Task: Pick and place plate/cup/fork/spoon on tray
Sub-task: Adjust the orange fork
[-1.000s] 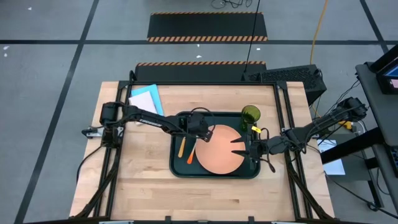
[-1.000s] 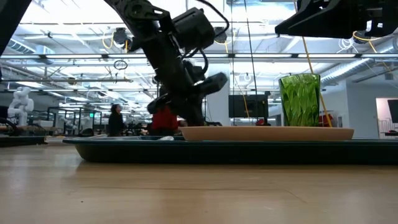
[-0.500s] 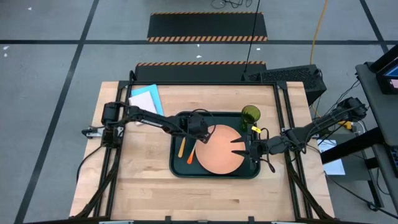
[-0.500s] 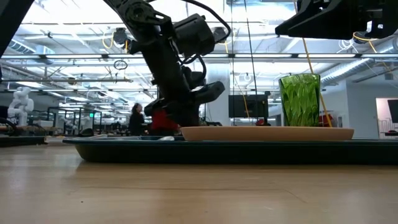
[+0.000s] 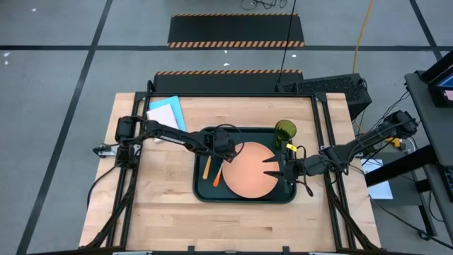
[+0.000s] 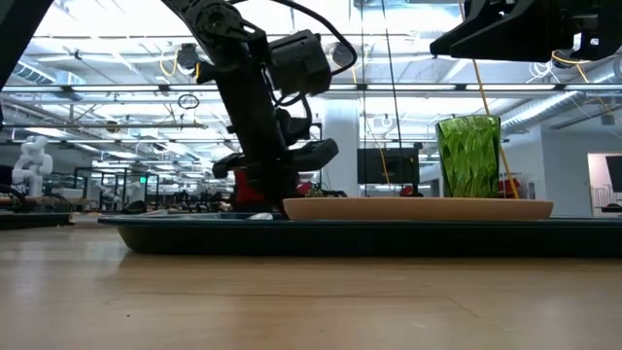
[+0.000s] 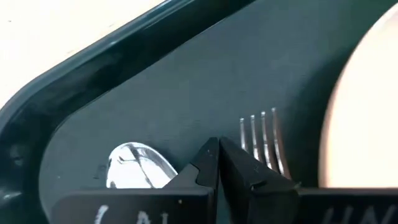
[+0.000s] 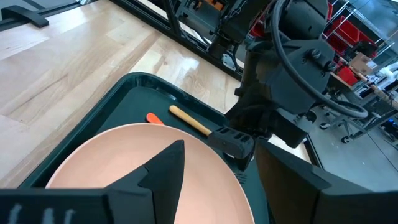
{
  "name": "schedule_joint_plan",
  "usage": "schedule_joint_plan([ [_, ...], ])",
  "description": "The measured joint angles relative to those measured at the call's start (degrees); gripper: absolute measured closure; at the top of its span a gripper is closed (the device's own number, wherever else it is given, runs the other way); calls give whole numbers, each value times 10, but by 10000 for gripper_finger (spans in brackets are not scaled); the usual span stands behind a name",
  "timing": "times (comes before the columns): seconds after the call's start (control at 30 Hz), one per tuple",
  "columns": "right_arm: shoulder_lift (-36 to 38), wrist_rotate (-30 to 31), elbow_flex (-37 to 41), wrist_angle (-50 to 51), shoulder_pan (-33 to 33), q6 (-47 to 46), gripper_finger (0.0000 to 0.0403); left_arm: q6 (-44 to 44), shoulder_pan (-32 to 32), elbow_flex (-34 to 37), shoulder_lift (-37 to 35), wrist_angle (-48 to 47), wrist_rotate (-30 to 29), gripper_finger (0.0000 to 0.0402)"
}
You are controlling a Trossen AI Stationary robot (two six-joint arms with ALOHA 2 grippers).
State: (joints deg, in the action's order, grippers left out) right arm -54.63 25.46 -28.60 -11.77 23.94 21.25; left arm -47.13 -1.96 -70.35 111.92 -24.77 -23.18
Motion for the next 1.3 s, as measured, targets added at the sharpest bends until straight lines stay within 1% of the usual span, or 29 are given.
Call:
schedule_joint_plan([
  [0.23,0,0,0,0,0,0,213,-4,1,0,-10,3,-4,387],
  [0.4,0,0,0,0,0,0,213,22,7,0,-29,52,-4,387],
  [0.57,0,0,0,0,0,0,213,46,4,-1,-21,100,-2,387],
  [0.87,0,0,0,-3,0,0,213,37,7,0,-20,82,3,387],
  [1.1,0,0,0,-2,0,0,213,31,6,-1,-3,84,8,387],
  [1.3,0,0,0,-3,0,0,213,28,1,0,12,68,8,387],
])
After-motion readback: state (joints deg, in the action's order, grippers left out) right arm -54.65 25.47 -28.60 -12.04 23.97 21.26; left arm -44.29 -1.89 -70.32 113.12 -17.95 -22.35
